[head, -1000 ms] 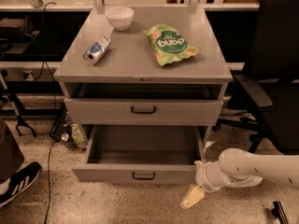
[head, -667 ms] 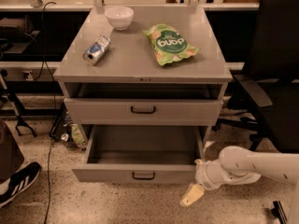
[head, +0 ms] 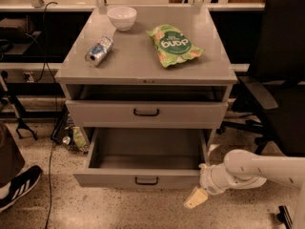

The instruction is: Open middle drawer

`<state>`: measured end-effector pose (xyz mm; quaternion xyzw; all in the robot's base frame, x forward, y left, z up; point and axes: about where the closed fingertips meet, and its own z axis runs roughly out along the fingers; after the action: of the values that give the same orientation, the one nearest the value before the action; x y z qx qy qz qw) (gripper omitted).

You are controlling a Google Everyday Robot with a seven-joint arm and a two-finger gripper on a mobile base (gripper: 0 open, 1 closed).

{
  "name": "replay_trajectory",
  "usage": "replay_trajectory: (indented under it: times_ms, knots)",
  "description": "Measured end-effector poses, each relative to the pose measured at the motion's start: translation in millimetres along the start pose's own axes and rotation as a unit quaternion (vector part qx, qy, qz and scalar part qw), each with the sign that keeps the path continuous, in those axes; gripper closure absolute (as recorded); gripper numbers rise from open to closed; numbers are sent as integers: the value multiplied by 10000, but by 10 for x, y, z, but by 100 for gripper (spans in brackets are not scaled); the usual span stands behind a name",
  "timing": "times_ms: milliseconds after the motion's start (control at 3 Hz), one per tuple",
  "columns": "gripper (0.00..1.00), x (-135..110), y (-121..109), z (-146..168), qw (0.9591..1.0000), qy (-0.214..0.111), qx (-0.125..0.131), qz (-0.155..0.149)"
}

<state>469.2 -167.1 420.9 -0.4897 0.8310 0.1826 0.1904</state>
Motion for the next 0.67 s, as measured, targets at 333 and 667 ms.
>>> replay_trajectory:
  times_ms: [333, 667]
  knots:
    - [38, -7, 2, -12, 10000, 0, 0, 0]
    - [68, -39, 9, -73, 10000, 0, 2, 4]
